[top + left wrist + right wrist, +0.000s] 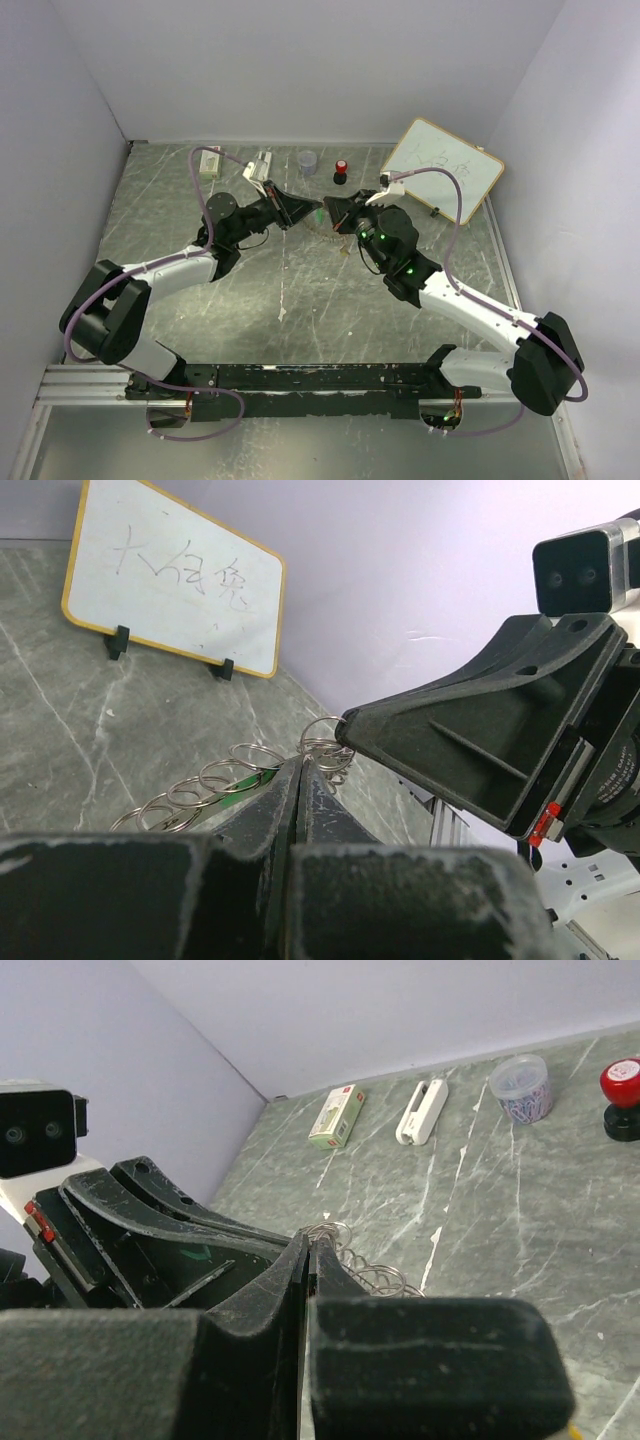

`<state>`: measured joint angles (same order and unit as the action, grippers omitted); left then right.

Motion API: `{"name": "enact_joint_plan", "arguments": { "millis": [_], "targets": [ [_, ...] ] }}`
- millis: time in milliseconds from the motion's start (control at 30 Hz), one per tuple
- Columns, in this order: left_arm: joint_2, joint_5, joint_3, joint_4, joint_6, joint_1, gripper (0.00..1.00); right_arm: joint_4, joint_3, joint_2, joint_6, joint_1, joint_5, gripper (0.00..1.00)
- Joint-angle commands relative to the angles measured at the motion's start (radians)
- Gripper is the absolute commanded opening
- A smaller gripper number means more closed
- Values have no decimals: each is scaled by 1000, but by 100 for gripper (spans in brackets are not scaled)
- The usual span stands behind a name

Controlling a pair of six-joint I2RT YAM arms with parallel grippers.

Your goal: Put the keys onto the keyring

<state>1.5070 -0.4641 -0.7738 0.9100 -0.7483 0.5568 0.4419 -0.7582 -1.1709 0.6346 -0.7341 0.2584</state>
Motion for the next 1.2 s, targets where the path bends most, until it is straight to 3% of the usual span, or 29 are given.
{"name": "enact_joint_plan", "arguments": {
  "millis": [0, 1167],
  "targets": [
    [-32, 27, -24, -34, 29, -8, 7, 56, -1, 42, -18, 4, 21, 0],
    [-129, 34, -34, -88, 79, -11, 7, 18, 9, 41, -48, 5, 80, 0]
  ]
}}
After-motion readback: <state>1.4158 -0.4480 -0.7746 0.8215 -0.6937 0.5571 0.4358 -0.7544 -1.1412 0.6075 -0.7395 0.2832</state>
